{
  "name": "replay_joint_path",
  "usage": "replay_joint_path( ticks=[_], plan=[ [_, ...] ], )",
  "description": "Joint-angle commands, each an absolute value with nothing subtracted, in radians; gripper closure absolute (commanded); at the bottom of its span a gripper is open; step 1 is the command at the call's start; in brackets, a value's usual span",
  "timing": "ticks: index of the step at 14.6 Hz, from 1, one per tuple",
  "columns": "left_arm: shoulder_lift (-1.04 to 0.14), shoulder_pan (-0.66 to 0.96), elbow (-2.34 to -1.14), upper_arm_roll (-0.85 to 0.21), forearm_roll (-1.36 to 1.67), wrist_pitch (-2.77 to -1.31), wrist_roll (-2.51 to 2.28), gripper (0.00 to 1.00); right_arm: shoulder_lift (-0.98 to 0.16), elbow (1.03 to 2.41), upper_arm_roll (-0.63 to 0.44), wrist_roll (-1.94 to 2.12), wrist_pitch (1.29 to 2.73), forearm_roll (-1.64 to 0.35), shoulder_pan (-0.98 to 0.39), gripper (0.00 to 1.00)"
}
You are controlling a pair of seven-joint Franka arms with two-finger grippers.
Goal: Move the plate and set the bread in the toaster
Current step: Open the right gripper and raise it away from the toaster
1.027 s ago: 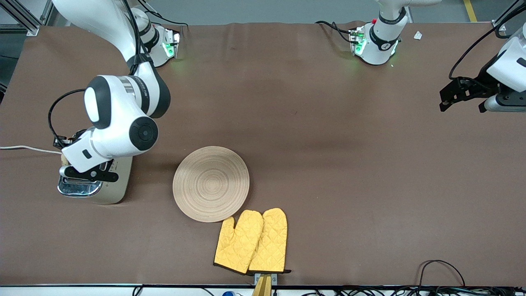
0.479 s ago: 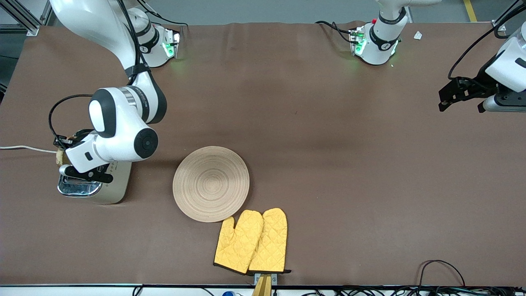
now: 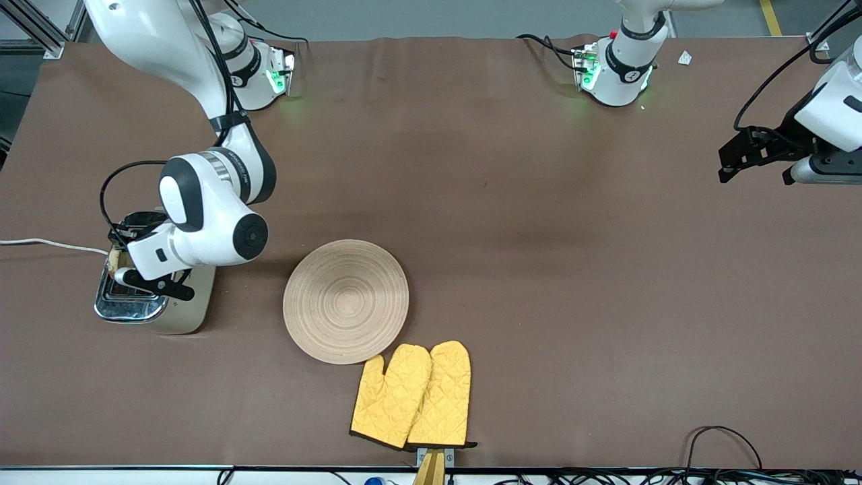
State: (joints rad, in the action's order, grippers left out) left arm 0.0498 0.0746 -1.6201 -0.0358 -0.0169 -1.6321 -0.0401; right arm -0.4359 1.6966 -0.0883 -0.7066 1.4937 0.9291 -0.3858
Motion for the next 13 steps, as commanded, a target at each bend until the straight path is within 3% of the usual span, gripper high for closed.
replay_joint_path(
  ticks=[1, 2, 3, 8, 10, 13],
  plan=[
    [0.057, 0.072, -1.626, -0.038, -0.012, -1.641, -0.037, 0.00, -0.453, 1.695, -0.078, -0.747, 1.508, 0.930, -0.374, 0.65],
    [0.058, 0.074, -1.626, -0.038, -0.012, -1.640, -0.037, 0.00, -0.451, 1.689, -0.078, -0.744, 1.534, 0.887, -0.368, 0.43],
    [0.058, 0.074, -1.626, -0.038, -0.012, -1.640, -0.037, 0.00, -0.439, 1.663, -0.078, -0.741, 1.570, 0.806, -0.347, 0.00],
    [0.060, 0.072, -1.626, -0.038, -0.011, -1.638, -0.035, 0.00, -0.330, 1.497, -0.084, -0.588, 1.506, 0.504, -0.269, 0.00],
    [0.060, 0.072, -1.626, -0.038, -0.012, -1.638, -0.035, 0.00, -0.267, 1.482, -0.083, -0.580, 1.508, 0.353, -0.201, 0.00],
    [0.060, 0.072, -1.626, -0.038, -0.012, -1.638, -0.037, 0.00, -0.191, 1.486, -0.081, -0.500, 1.520, 0.289, -0.178, 0.00]
  ],
)
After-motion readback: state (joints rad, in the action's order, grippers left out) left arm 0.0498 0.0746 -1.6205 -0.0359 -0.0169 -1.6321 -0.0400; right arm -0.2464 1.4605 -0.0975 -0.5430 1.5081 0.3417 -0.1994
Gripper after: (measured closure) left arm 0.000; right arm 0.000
